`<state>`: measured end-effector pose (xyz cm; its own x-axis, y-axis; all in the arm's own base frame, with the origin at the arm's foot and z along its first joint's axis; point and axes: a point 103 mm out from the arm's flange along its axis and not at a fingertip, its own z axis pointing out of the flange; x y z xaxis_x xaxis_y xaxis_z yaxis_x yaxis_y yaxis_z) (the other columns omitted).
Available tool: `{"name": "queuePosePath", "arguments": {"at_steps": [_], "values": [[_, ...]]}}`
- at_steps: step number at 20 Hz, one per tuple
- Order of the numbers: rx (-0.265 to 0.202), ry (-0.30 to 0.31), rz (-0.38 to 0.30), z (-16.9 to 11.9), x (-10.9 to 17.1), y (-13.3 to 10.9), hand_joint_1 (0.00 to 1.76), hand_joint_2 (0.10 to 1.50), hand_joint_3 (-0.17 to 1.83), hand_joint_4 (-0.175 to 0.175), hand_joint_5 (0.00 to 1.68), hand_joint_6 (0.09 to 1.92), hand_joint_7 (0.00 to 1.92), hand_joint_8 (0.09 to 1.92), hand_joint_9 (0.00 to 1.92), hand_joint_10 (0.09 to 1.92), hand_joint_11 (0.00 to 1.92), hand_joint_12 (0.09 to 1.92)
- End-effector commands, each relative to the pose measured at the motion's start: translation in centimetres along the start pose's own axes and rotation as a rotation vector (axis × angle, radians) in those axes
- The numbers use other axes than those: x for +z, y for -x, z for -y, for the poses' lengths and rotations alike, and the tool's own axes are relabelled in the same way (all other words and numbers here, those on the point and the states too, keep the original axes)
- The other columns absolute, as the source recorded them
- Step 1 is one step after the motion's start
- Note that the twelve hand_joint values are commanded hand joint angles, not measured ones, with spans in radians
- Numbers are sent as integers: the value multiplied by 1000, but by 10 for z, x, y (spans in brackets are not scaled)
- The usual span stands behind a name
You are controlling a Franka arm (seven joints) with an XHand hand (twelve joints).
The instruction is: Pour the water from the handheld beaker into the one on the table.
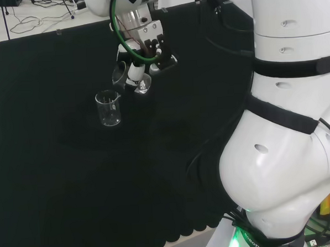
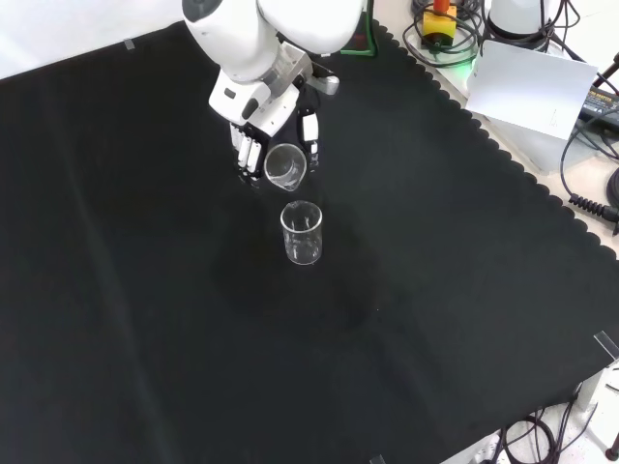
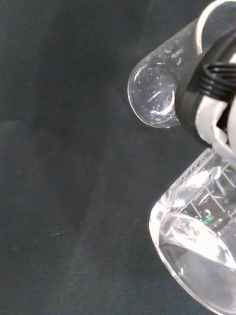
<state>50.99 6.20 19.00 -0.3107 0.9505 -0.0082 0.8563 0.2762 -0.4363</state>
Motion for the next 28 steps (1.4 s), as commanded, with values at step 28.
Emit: {"name": "queuePosePath", "arguments": {"at_steps": [28], "values": [[55,-116,270,0,-16,-32,1280,1129,-175,-117,969,1028,1274,683,1294,1054,1055,815]]}}
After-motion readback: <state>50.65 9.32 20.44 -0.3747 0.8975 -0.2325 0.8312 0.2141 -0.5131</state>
